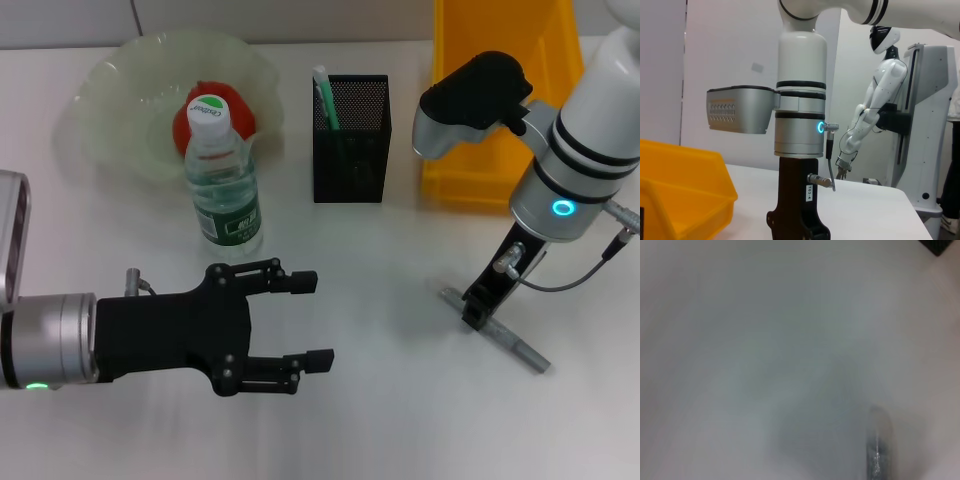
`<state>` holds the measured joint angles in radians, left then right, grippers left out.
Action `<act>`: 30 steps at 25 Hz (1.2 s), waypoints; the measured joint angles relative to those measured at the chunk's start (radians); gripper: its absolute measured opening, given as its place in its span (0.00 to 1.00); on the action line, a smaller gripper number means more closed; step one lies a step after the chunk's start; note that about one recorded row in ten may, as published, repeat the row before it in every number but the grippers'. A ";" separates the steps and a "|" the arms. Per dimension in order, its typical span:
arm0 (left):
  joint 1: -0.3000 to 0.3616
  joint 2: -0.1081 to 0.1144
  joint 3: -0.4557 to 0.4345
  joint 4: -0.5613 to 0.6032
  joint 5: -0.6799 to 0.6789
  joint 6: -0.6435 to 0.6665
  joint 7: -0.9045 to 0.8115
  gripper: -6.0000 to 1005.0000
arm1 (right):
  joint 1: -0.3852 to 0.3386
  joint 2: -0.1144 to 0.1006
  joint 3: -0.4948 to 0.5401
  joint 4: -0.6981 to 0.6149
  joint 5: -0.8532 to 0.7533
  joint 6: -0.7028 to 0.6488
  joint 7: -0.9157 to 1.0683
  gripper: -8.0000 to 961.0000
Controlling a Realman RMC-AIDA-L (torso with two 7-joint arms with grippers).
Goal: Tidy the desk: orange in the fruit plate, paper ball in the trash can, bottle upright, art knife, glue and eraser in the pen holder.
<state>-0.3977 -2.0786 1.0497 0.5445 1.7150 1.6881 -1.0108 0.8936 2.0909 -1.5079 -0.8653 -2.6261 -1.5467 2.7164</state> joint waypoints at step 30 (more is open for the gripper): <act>-0.005 0.003 -0.005 0.000 0.000 -0.010 0.001 0.80 | -0.395 -0.008 0.206 -0.431 0.536 0.254 -0.395 0.14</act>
<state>-0.4030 -2.0755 1.0446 0.5446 1.7150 1.6778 -1.0096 0.4989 2.0826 -1.3020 -1.2968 -2.0906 -1.2928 2.3218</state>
